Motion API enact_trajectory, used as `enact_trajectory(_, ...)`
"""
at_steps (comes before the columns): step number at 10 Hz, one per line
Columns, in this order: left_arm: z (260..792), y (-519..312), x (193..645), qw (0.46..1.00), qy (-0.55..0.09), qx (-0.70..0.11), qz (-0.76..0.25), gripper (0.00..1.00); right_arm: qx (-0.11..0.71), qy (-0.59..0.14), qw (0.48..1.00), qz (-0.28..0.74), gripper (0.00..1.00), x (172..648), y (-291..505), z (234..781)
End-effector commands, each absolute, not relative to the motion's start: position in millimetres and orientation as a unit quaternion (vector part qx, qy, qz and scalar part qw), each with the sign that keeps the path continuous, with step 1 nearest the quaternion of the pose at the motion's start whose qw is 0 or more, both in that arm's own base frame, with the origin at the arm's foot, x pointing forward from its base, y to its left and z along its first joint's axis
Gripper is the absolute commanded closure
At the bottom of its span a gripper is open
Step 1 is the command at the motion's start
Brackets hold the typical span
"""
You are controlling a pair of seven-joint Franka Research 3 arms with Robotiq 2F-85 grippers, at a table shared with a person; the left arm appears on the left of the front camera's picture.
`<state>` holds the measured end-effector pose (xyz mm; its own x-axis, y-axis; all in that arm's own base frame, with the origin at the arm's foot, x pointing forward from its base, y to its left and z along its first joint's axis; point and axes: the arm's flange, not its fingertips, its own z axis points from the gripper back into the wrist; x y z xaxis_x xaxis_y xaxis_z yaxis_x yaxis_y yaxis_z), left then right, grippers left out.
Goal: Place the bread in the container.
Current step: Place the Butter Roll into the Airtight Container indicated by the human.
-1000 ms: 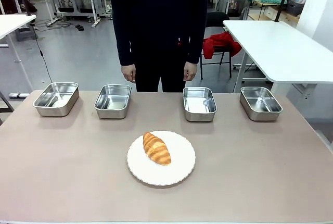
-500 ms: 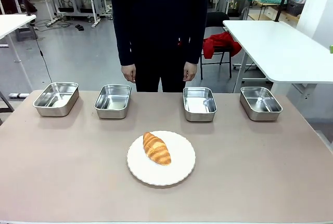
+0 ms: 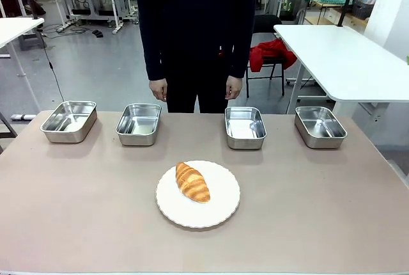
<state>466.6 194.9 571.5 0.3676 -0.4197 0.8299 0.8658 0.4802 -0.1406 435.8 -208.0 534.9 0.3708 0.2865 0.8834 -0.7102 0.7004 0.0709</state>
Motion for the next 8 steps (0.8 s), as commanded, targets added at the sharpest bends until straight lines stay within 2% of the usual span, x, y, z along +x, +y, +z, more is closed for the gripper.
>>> enact_trajectory(1, 571.0, 194.3, 467.3, 0.764, -0.38, -0.299, -0.427, 0.0, 0.231, -0.462, 0.793, 0.322, 0.0, 435.3, -205.9, 535.1)
enact_trajectory(8, 571.0, 194.3, 467.3, 0.764, -0.38, -0.299, -0.427, 0.0, 0.231, -0.462, 0.793, 0.322, 0.0, 435.3, -205.9, 535.1)
